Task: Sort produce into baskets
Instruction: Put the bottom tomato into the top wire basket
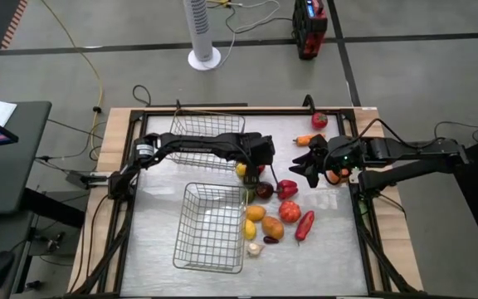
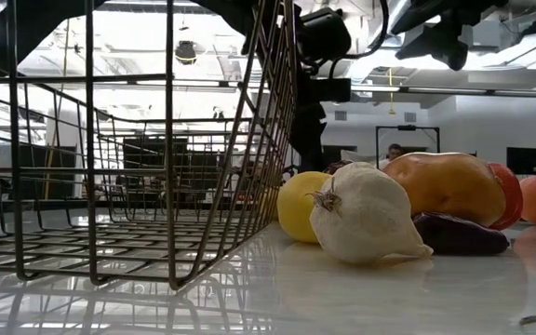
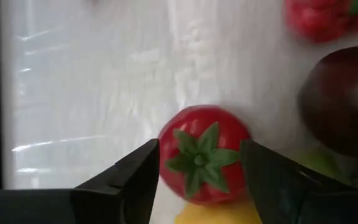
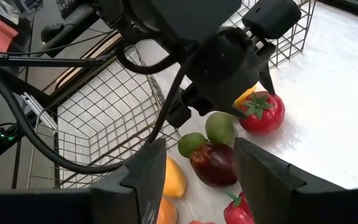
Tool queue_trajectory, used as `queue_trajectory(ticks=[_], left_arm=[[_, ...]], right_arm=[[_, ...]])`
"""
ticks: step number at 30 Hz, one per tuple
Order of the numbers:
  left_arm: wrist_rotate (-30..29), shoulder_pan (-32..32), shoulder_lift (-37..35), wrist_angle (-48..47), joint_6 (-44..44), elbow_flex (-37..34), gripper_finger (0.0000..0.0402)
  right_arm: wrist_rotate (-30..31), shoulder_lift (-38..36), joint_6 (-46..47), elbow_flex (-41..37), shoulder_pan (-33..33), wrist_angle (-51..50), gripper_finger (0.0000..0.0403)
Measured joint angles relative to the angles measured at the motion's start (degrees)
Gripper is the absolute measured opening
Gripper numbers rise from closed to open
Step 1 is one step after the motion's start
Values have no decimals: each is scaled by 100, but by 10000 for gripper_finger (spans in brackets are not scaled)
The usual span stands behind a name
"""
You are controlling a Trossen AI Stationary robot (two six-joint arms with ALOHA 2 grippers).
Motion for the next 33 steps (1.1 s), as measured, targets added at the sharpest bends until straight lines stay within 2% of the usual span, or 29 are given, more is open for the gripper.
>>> queue_trajectory(ticks=[3,9,18,28,33], left_arm=[[-89,20,0,-49,-295,103,198],[618,328,-14,-56,-997,328,178],[665,314,76,-140,-697,328,149],[447,152,264,-176,-684,326,142],[530,155,264,-171,-542,326,105]], right_arm=[[0,0,0,0,0,32,217],[-1,0,-2,0,-7,90,217],[1,0,-120,0,-51,92,217],[7,2,-127,2,-87,281,217],[11,2,-136,2,-87,295,217]])
